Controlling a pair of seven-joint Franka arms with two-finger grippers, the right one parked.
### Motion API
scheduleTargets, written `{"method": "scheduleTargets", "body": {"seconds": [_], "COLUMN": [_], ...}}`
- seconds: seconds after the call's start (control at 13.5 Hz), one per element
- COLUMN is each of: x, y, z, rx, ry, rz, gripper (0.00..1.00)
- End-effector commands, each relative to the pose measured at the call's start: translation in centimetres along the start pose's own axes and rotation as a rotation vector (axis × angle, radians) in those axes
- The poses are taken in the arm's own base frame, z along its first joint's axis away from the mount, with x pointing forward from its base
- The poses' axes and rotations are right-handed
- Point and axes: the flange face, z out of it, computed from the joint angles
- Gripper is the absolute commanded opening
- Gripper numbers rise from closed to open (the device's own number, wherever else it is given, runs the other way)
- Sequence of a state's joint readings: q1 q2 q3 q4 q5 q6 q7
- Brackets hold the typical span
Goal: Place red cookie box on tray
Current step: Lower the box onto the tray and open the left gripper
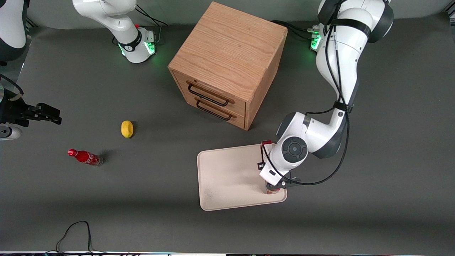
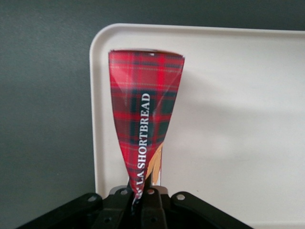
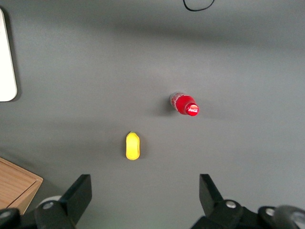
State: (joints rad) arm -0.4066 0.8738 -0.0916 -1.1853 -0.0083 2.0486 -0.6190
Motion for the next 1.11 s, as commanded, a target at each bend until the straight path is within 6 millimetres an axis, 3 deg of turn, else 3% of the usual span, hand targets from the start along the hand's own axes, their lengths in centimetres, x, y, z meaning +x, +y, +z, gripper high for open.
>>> {"method": "scheduleTargets", "body": {"seconds": [0.0,0.07,0.15,0.22,1.03], "x": [0.3,0.3,0.46,0.47,0.34], "y": [-0.33,-0.34,-0.38,-0.41,-0.21], "z": [0.29,0.41,0.48,0.64,0.53], "rx": [0.002,0.003,-0.003,0.0,-0.006], "ry": [0.011,0.009,0.015,0.017,0.015], "rz": [0.011,0.006,-0.004,0.0,-0.01], "gripper": [0.0,0.0,0.16,0.99,1.0]}}
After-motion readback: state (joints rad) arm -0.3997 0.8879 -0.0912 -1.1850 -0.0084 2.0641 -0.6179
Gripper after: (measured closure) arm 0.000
